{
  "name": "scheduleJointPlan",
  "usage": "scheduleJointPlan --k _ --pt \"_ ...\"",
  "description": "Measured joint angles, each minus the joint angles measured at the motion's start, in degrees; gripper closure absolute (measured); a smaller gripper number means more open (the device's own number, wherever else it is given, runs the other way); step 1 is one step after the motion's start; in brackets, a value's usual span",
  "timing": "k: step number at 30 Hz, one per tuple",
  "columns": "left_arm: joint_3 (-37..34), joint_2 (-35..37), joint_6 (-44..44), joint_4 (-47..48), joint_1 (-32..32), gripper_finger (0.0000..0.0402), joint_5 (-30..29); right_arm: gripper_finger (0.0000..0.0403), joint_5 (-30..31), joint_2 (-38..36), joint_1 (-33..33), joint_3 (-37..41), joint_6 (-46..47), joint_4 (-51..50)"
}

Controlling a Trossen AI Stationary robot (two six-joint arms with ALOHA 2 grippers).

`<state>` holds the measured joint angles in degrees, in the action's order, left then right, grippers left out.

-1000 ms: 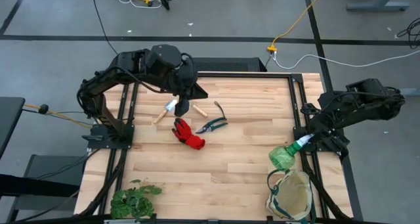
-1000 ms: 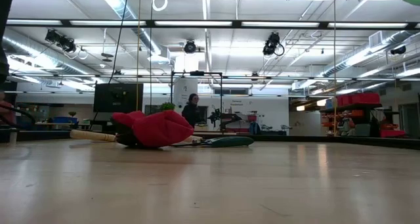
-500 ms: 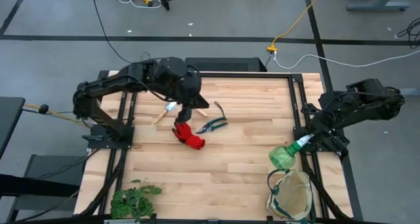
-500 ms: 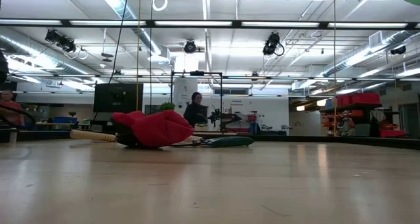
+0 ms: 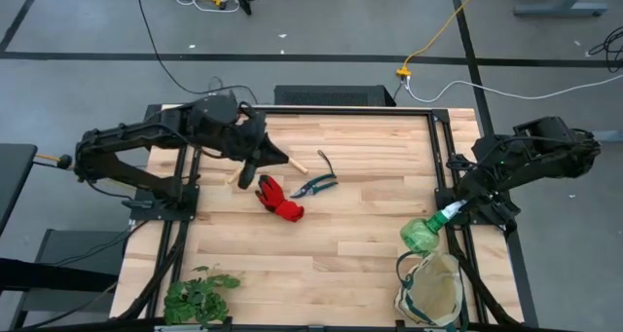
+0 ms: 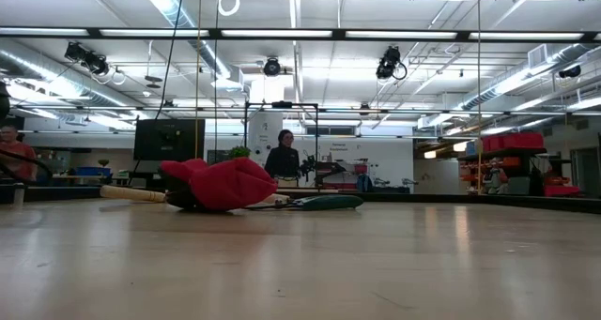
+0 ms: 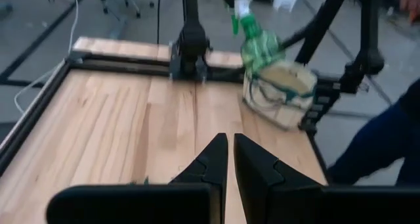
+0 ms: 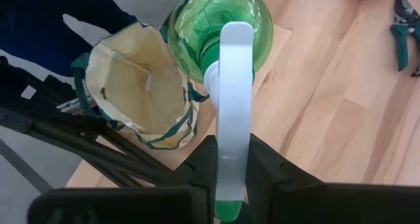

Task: Pick & Place Garden tools in Gardening bag
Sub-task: Put the green spray into the gardening bag

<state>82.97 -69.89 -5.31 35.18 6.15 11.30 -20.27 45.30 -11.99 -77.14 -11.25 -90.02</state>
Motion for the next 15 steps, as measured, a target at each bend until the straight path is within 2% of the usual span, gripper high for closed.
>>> scheduleJointPlan --k 6,15 --pt "-1.0 2.2 -1.1 0.1 0.0 0.0372 -0.7 0.0350 0.3 0.0 0.0 -0.9 0.3 -0.1" --pt "-0.9 2.2 -1.6 -0.7 0.0 0.0372 -1.1 0.0350 1.8 1.9 0.0 -10.2 0.9 0.0"
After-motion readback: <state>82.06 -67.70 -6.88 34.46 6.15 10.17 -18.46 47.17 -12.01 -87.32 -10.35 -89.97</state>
